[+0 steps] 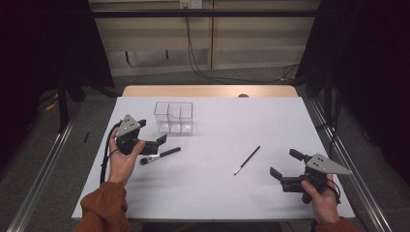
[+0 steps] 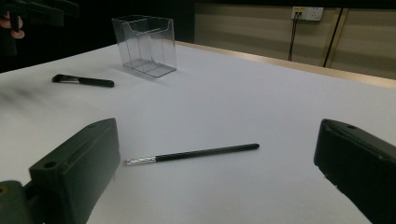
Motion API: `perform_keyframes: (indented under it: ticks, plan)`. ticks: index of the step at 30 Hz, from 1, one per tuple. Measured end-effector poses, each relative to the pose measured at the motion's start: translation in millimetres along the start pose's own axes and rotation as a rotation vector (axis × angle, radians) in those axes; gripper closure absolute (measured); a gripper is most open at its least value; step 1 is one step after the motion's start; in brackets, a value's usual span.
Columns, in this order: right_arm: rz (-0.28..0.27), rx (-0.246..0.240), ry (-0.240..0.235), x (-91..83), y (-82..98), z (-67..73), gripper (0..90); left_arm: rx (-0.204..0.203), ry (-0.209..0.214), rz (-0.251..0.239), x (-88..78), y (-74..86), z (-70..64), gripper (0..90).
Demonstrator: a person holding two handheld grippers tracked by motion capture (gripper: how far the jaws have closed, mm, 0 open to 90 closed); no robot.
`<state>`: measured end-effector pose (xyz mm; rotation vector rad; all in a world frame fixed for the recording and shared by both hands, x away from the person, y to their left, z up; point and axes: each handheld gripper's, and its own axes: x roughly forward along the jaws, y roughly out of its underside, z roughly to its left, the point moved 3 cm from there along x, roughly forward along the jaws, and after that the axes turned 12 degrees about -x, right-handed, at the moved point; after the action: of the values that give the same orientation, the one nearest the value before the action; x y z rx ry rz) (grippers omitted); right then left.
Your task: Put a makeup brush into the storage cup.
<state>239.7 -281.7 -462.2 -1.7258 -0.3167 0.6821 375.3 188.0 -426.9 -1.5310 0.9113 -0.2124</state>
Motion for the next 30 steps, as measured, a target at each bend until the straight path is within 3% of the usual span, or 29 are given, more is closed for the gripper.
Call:
perform_keyframes:
  ticks: [3, 7, 10, 13, 17, 21, 23, 25, 29, 30]
  plan:
    - [0.001, -0.001, -0.001, -0.1, 0.1, 0.2, 0.0, 0.026, 0.005, 0.031, 1.3, -4.9, 0.1, 2.7]
    - [0.0, 0.0, -0.004, 0.0, -0.2, 0.6, 0.0, 0.025, 0.013, 0.058, 2.0, -8.6, 2.8, 2.7]
    - [0.0, 0.0, -0.003, -0.1, -0.3, 0.7, 0.0, 0.051, -0.008, 0.106, 4.3, -5.3, 6.7, 2.7]
    - [0.002, -0.001, -0.001, -0.1, -0.2, 0.6, 0.0, 0.03, 0.008, 0.136, 5.4, -3.9, 8.7, 2.7]
    - [0.004, 0.002, 0.005, -0.2, 0.0, 0.0, 0.0, 0.06, 0.007, 0.224, 7.4, -7.1, 10.3, 3.1]
    - [0.003, 0.0, 0.0, -0.3, -0.1, 0.5, 0.0, 0.053, -0.006, 0.244, 7.9, -8.8, 12.2, 3.5]
    - [0.004, 0.0, -0.003, -0.1, -0.1, 0.8, 0.0, 0.059, 0.009, 0.312, 9.5, -7.4, 13.4, 4.3]
    - [0.005, 0.0, -0.003, -0.1, 0.0, 0.7, 0.0, 0.075, -0.003, 0.335, 10.5, -6.8, 13.5, 4.6]
    - [0.007, -0.001, -0.002, -0.2, -0.2, 0.8, 0.0, 0.072, 0.015, 0.423, 14.4, -6.6, 12.0, 4.6]
    - [0.005, -0.001, 0.0, -0.3, -0.3, 0.8, 0.0, 0.072, 0.015, 0.423, 14.4, -6.6, 12.0, 4.7]
